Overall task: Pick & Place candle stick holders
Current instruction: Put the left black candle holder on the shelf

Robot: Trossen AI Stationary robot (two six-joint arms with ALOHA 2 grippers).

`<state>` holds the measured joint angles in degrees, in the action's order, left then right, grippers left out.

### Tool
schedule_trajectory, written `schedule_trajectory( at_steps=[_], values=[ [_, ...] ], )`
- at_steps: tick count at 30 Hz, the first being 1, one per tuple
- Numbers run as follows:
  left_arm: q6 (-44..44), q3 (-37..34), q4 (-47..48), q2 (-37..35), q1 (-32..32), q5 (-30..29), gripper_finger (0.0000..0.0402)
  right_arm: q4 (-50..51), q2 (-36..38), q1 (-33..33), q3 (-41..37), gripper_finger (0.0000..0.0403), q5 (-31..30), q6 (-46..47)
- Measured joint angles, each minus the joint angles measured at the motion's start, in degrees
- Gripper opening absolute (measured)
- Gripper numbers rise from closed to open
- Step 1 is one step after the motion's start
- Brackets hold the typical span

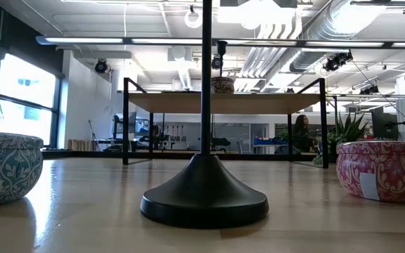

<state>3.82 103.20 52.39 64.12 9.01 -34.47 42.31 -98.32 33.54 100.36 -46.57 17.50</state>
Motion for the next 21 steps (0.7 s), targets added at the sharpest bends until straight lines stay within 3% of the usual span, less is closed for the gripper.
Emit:
schedule_trajectory(
  at_steps=[6,13,17,21],
  values=[
    [4.9,0.0,-6.6,2.0,-19.6,18.6,0.0085,0.0,0.0,0.0,0.0,0.0327,-0.6,1.2],
    [4.5,0.0,-7.3,7.9,-40.4,37.5,0.0085,0.0,0.0,0.0,0.0,0.0327,-1.3,2.5],
    [2.0,0.0,-7.1,11.5,-50.3,45.1,0.0085,0.0,0.0,0.0,0.0,0.0327,-1.3,4.3],
    [0.4,0.0,-5.3,15.2,-56.5,56.3,0.0085,0.5,0.0,0.0,0.0,0.0327,-1.3,6.1]
  ],
)
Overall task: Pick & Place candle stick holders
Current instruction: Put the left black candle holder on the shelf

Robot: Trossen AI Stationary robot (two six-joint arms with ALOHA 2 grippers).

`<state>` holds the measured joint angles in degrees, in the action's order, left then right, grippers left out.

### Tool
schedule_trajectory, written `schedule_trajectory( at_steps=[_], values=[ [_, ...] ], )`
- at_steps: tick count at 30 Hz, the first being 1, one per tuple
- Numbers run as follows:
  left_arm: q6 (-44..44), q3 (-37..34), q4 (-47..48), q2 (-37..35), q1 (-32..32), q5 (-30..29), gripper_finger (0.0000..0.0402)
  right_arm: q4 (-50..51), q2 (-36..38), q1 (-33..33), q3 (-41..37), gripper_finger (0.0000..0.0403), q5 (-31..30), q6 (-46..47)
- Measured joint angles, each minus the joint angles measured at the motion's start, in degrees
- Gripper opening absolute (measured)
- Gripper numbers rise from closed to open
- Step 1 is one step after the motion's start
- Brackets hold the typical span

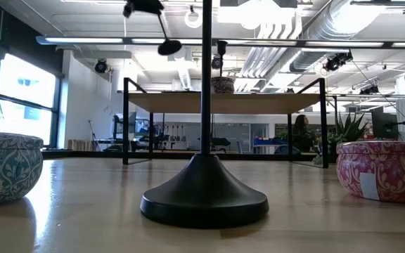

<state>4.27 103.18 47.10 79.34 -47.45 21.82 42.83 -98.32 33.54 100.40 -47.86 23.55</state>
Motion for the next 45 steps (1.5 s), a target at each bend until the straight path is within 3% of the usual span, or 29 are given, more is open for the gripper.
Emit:
schedule_trajectory(
  at_steps=[2,9,16,28,45],
  values=[
    [0.3,0.0,1.0,1.6,-1.4,3.2,0.0085,0.4,0.0,0.0,0.0,0.0327,0.0,0.5],
    [0.8,0.0,1.7,6.2,-1.0,6.0,0.0085,0.7,0.0,0.0,0.0,0.0327,0.2,2.0],
    [5.4,0.0,3.4,10.0,3.6,1.8,0.0085,1.5,0.0,0.0,0.0,0.0327,0.4,3.4],
    [7.8,0.0,5.0,14.4,4.0,-4.3,0.0085,2.0,0.0,0.0,0.0,0.0327,0.4,3.5],
    [8.4,-5.5,1.3,15.2,4.0,-2.5,0.0085,2.4,0.0,-0.1,0.0,0.0327,0.0,3.5]
  ],
)
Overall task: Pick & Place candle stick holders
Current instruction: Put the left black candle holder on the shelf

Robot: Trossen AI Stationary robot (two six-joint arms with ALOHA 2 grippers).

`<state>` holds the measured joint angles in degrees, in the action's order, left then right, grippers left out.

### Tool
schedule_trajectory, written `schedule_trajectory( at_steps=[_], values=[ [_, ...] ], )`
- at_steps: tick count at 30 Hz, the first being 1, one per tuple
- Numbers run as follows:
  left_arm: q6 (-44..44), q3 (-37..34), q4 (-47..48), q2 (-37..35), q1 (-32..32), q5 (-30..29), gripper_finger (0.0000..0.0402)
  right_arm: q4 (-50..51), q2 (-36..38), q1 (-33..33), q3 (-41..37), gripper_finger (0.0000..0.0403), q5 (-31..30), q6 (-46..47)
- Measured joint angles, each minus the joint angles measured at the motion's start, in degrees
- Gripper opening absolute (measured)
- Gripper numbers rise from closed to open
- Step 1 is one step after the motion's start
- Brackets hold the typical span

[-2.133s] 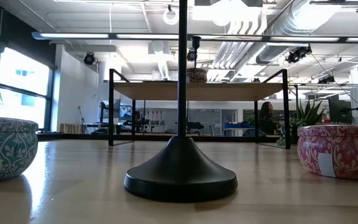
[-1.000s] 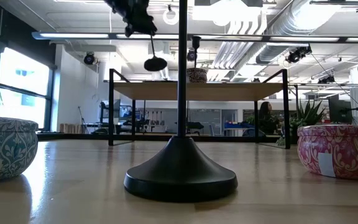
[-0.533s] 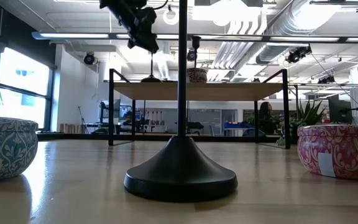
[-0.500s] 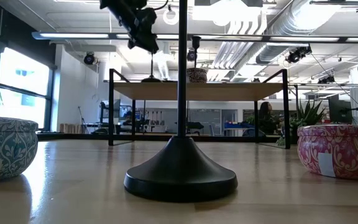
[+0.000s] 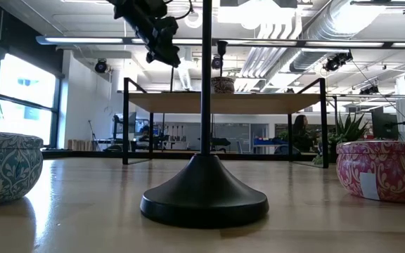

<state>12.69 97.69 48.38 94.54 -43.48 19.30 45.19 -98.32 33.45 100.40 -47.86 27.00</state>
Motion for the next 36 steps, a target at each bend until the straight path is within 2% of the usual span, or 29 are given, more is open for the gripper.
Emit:
schedule_trajectory(
  at_steps=[8,14,19,27,31,36],
  values=[
    [-0.5,-0.2,1.2,0.0,0.0,3.5,0.0091,0.0,0.0,0.0,0.0,0.0327,0.0,0.0],
    [-0.4,-0.7,3.8,0.4,0.1,5.7,0.0195,0.9,0.0,0.0,0.0,0.0327,0.0,0.1],
    [0.4,-0.5,4.7,0.3,0.0,5.8,0.0238,2.2,0.0,0.0,0.0,0.0327,0.0,1.5],
    [0.4,-0.5,3.7,-0.7,0.2,6.7,0.0247,2.3,0.0,0.0,0.0,0.0327,-0.2,1.5],
    [0.5,-0.5,2.5,-2.3,0.5,4.2,0.0247,2.3,0.0,0.0,0.0,0.0327,-0.2,1.6],
    [0.5,-0.5,0.5,-4.3,0.5,4.5,0.0248,2.2,0.0,0.0,0.0,0.0327,-0.2,1.6]
  ],
)
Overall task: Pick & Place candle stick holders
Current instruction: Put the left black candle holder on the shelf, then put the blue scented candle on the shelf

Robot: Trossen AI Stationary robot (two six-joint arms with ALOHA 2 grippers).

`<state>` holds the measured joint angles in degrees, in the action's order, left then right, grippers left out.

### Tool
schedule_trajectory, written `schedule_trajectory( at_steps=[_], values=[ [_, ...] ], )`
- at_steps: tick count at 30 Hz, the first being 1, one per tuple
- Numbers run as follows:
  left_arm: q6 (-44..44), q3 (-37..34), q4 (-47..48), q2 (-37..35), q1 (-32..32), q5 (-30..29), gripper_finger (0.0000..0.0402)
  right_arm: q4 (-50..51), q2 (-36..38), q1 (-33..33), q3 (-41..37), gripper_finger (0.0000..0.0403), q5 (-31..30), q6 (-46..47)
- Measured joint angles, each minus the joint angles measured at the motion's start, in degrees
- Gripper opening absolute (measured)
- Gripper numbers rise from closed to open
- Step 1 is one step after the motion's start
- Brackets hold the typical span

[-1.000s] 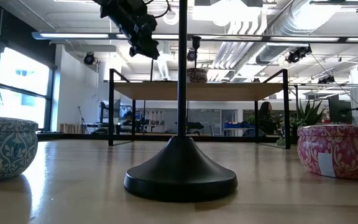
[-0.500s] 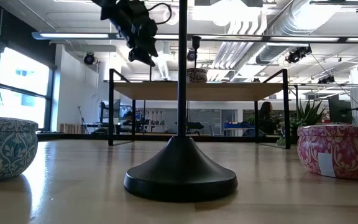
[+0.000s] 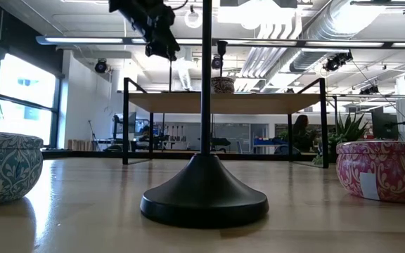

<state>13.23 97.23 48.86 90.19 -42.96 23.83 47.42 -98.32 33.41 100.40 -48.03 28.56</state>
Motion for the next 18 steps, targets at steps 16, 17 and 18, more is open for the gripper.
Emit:
schedule_trajectory(
  at_steps=[16,17,18],
  values=[
    [-1.8,0.0,-7.2,-4.4,0.0,2.0,0.0248,-0.1,0.0,0.0,0.0,0.0327,0.0,0.0],
    [-1.8,0.0,-7.3,-4.8,0.0,2.1,0.0248,-0.1,0.0,0.0,0.0,0.0327,0.0,0.0],
    [-1.9,0.0,-7.6,-5.3,0.0,2.2,0.0248,-0.1,0.0,0.0,0.0,0.0327,0.1,0.0]
  ],
)
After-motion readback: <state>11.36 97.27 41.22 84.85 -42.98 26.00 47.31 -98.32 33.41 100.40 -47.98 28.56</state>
